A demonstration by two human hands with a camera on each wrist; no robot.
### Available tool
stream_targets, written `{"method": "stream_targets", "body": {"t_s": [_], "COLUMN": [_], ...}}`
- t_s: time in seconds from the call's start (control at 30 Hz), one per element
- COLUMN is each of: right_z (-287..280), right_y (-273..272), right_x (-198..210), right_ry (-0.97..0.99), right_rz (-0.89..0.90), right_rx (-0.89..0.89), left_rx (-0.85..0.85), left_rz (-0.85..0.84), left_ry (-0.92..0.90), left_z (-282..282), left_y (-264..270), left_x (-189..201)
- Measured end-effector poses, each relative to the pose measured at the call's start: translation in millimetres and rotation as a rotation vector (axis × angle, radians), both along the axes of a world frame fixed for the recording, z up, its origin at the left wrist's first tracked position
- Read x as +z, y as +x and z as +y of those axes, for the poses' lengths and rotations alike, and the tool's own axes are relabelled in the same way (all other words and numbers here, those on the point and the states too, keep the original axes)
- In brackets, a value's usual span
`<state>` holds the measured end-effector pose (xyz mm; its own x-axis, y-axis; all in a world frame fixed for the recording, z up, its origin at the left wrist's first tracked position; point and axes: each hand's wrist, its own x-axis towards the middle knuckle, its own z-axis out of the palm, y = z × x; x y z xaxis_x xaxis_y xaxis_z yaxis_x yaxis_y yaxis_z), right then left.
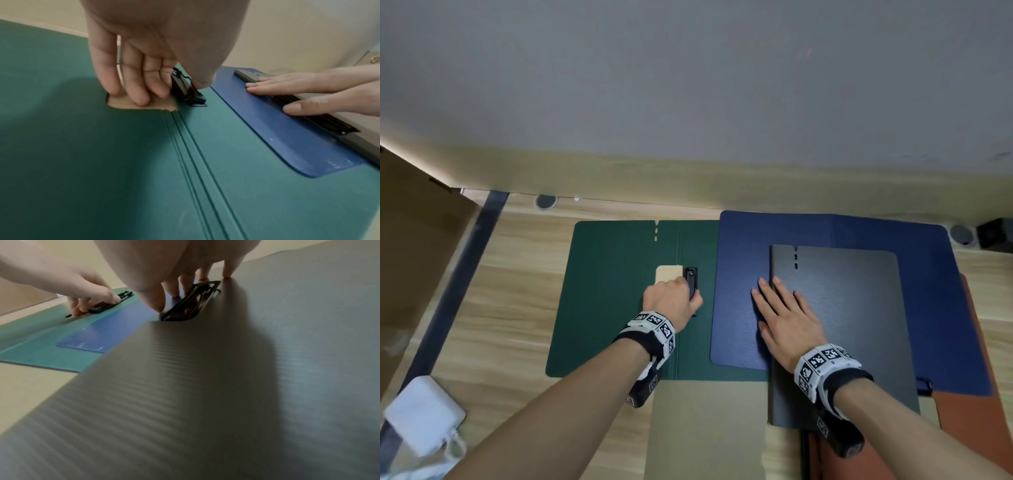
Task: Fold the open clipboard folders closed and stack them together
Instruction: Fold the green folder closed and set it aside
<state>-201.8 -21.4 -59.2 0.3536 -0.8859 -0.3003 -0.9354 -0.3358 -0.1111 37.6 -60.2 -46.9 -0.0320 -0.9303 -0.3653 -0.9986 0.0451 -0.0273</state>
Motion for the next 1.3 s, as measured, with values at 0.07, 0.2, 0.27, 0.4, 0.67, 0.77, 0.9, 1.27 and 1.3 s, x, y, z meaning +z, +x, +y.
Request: {"method": "stream_targets", "body": {"t_s": [0.07, 0.2, 0.27, 0.4, 0.67, 0.77, 0.9, 1.27, 1.3], "right_z": [0, 1, 1, 11, 64, 74, 82, 71, 71], "right_y": [1, 4, 6, 17, 92, 124, 160, 187, 186], "right_x": [-2, -2, 3, 15, 12, 12, 10, 18, 19], "right_ry": [0.003, 0.028, 0.023, 0.02, 0.133, 0.186, 0.244, 0.233, 0.235], "right_rz": [-0.003, 0.008, 0.016, 0.035, -0.054, -0.064, -0.057, -0.081, -0.076], "right_rx": [-0.002, -0.003, 0.002, 0.042, 0.164, 0.053, -0.067, -0.092, -0.102], "left_rx": [0.016, 0.146, 0.25, 0.499, 0.816, 0.888, 1.027, 1.155, 1.137], "left_rz": [0.02, 0.18, 0.256, 0.264, 0.242, 0.332, 0.584, 1.022, 1.019], "left_ry": [0.0, -0.027, -0.055, -0.04, 0.017, 0.045, 0.085, -0.232, -0.244], "left_z": [4, 24, 38, 61, 84, 82, 78, 81, 79], "left_y": [4, 20, 40, 99, 185, 192, 218, 266, 273], "left_x": [0, 15, 22, 22, 14, 11, -4, 55, 61]}}
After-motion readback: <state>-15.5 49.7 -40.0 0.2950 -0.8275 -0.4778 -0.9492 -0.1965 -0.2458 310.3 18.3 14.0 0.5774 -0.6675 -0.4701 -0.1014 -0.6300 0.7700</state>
